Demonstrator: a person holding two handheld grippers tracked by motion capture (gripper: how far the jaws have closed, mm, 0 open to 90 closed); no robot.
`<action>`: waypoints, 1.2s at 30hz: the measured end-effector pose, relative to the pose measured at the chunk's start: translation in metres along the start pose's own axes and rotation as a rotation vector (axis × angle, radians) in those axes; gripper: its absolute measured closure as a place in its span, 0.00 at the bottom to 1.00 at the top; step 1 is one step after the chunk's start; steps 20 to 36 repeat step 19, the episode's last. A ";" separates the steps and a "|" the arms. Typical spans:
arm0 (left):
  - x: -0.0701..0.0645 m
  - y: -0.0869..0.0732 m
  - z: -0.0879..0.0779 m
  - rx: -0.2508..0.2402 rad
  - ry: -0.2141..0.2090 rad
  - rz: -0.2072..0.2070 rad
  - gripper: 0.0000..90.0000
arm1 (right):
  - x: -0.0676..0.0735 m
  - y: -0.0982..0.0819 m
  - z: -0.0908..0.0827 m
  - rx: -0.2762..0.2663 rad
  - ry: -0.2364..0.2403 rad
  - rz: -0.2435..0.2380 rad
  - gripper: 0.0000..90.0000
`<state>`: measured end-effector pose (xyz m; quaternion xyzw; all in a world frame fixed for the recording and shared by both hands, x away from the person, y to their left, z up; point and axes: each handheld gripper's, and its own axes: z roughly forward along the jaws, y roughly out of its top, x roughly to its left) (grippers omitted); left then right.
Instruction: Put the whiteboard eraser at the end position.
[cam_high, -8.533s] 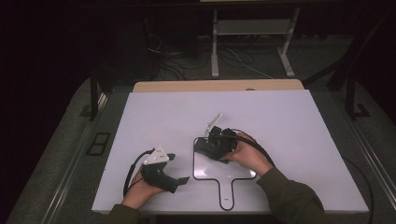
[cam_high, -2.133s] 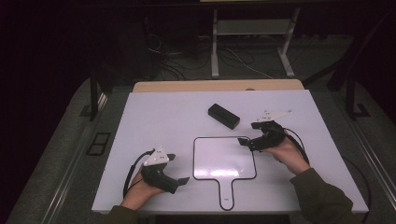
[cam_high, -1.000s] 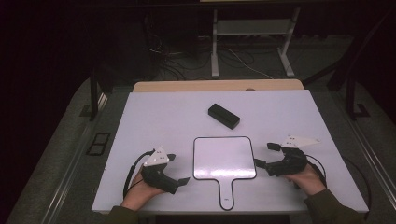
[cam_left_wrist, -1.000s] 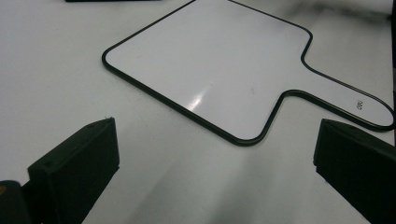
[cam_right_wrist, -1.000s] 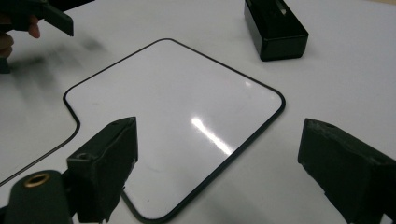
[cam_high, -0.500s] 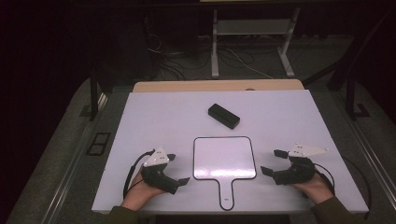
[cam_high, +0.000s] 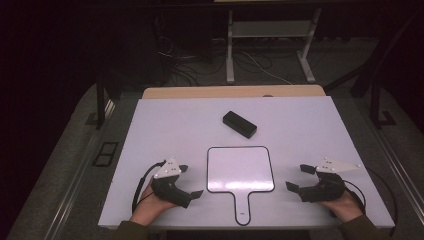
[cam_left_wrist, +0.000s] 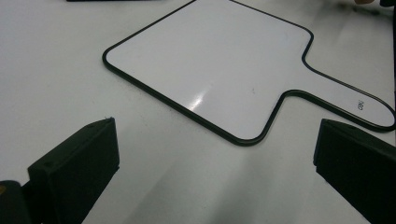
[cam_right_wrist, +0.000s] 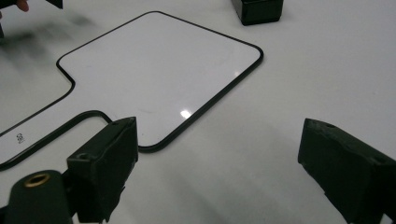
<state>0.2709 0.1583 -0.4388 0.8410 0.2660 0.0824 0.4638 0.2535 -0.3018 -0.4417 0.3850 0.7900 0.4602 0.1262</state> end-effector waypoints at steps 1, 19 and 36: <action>0.000 0.000 0.000 0.001 0.001 0.000 0.00 | 0.000 -0.001 0.000 0.004 -0.006 -0.009 0.12; 0.000 0.000 0.001 0.007 0.001 -0.002 0.00 | 0.001 -0.002 0.003 0.030 -0.024 -0.041 0.12; 0.000 0.000 0.001 0.007 0.001 -0.002 0.00 | 0.001 -0.002 0.003 0.030 -0.024 -0.041 0.12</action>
